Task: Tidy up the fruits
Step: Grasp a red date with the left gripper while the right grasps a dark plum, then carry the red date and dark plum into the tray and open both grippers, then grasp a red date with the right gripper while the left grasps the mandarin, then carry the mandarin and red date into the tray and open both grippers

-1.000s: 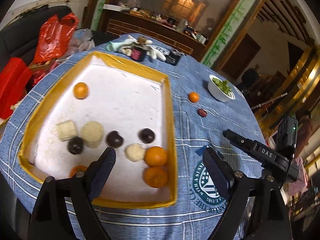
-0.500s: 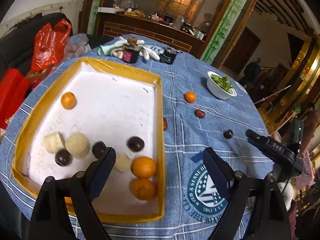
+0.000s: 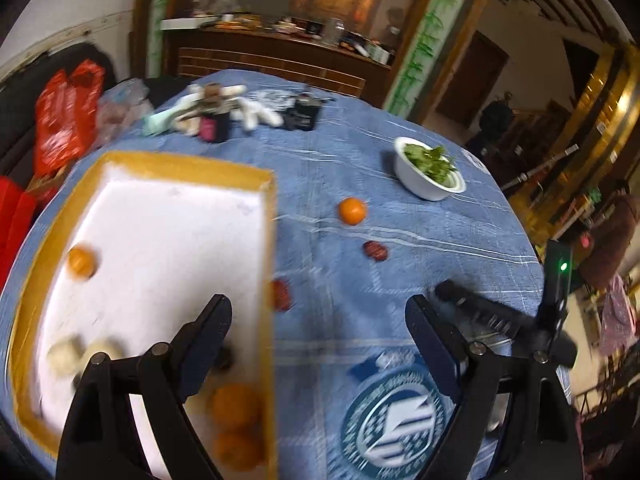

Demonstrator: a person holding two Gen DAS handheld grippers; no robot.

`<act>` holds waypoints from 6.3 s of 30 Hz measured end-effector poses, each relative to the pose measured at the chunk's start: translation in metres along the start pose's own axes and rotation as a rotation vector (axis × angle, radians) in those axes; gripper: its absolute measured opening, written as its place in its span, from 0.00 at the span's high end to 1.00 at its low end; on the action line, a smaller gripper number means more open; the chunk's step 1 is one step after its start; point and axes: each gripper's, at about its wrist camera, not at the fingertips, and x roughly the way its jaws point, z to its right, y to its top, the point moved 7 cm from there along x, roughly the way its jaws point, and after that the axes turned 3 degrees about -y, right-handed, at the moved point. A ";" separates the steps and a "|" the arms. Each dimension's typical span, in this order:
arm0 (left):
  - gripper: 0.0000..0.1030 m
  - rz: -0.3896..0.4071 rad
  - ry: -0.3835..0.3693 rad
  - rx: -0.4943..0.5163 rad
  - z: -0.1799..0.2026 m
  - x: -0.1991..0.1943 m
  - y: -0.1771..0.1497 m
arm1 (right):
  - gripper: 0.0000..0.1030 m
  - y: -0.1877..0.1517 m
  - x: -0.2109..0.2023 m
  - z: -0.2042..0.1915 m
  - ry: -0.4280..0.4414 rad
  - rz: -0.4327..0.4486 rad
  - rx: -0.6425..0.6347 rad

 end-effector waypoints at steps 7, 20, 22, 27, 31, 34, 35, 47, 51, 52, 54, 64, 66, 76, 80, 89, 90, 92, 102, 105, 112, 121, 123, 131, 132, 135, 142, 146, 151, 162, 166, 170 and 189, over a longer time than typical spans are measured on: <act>0.32 -0.132 0.015 0.089 0.040 0.088 0.019 | 0.71 -0.002 0.003 0.006 -0.035 0.014 -0.043; 0.69 -0.207 0.181 0.279 0.059 0.164 0.006 | 0.71 0.006 -0.011 0.016 -0.005 0.031 0.020; 0.94 -0.201 0.151 0.262 0.060 0.162 0.007 | 0.71 0.006 -0.014 0.015 -0.001 0.040 0.021; 1.00 -0.162 0.157 0.227 0.055 0.147 0.009 | 0.71 0.007 -0.019 0.015 0.003 0.056 0.025; 1.00 -0.124 0.125 0.182 0.051 0.123 0.013 | 0.71 0.007 -0.020 0.015 0.002 0.062 0.026; 0.99 -0.129 0.108 0.150 0.046 0.120 0.015 | 0.71 0.006 -0.019 0.015 0.000 0.062 0.034; 0.94 -0.138 0.097 0.134 0.045 0.122 0.015 | 0.71 0.006 -0.018 0.015 0.000 0.061 0.037; 0.69 -0.165 0.159 0.167 0.056 0.171 0.019 | 0.71 0.006 -0.019 0.014 0.024 0.060 0.048; 0.76 -0.148 0.179 0.152 0.047 0.167 0.019 | 0.71 0.007 -0.018 0.015 0.017 0.060 0.047; 0.76 -0.146 0.171 0.137 0.046 0.163 0.018 | 0.71 0.007 -0.018 0.016 0.017 0.061 0.050; 0.76 -0.136 0.143 0.114 0.045 0.152 0.018 | 0.71 0.007 -0.019 0.017 0.016 0.063 0.055; 0.76 0.026 0.010 -0.006 0.031 0.040 0.007 | 0.71 0.009 -0.026 0.023 0.006 0.095 0.063; 0.76 0.070 0.036 -0.015 0.019 0.017 0.004 | 0.71 0.008 -0.027 0.023 0.003 0.103 0.061; 0.75 0.193 0.197 -0.112 -0.086 -0.073 -0.023 | 0.71 -0.002 -0.041 0.003 -0.036 0.151 0.028; 0.75 0.184 0.210 -0.193 -0.124 -0.082 -0.038 | 0.70 -0.015 -0.050 -0.052 0.121 0.115 0.028; 0.75 0.140 0.161 -0.274 -0.158 -0.074 -0.062 | 0.69 -0.057 -0.032 -0.191 0.349 -0.040 -0.152; 0.75 0.135 0.156 -0.279 -0.160 -0.073 -0.064 | 0.69 -0.061 -0.028 -0.205 0.380 -0.063 -0.157; 0.75 0.124 0.140 -0.284 -0.161 -0.072 -0.067 | 0.69 -0.064 -0.021 -0.219 0.396 -0.080 -0.164; 0.40 0.165 0.080 -0.312 -0.165 -0.094 -0.070 | 0.58 -0.049 0.021 -0.243 0.361 -0.113 -0.143; 0.40 0.188 0.073 -0.323 -0.167 -0.101 -0.067 | 0.58 -0.036 0.008 -0.229 0.342 -0.066 -0.128; 0.40 0.176 0.032 -0.320 -0.158 -0.095 -0.068 | 0.59 -0.020 0.016 -0.180 0.123 -0.030 -0.186; 0.40 0.165 0.034 -0.313 -0.155 -0.091 -0.066 | 0.61 -0.024 0.048 -0.193 0.017 -0.018 -0.417; 0.40 0.158 0.032 -0.311 -0.155 -0.089 -0.066 | 0.62 -0.025 0.055 -0.191 0.014 -0.028 -0.441; 0.40 0.128 0.041 -0.284 -0.142 -0.077 -0.060 | 0.81 -0.032 0.067 -0.191 -0.015 -0.044 -0.463; 0.40 0.129 0.043 -0.277 -0.139 -0.077 -0.058 | 0.81 -0.030 0.064 -0.188 0.004 -0.043 -0.428; 0.40 0.134 0.048 -0.235 -0.125 -0.077 -0.049 | 0.81 -0.021 0.047 -0.172 0.024 -0.008 -0.353; 0.31 0.065 -0.020 -0.106 -0.058 -0.043 -0.018 | 0.81 0.006 -0.009 -0.080 -0.035 0.087 -0.203; 0.30 -0.011 -0.064 -0.055 -0.014 -0.001 0.009 | 0.81 0.011 -0.017 -0.029 -0.052 0.105 -0.106; 0.30 -0.102 -0.120 -0.052 0.022 0.069 0.043 | 0.81 0.017 -0.019 0.002 0.001 0.114 -0.008; 0.40 -0.203 0.095 -0.002 0.022 0.193 0.058 | 0.81 0.020 -0.022 0.003 0.062 0.107 0.011; 0.49 -0.195 0.135 0.039 0.026 0.197 0.058 | 0.81 0.021 -0.022 0.001 0.058 0.110 0.003; 0.68 -0.163 0.151 0.066 0.025 0.180 0.060 | 0.81 0.020 -0.022 0.003 0.052 0.110 0.007; 0.68 0.131 0.069 -0.023 0.015 -0.006 -0.003 | 0.81 0.007 -0.022 -0.005 0.044 0.136 -0.010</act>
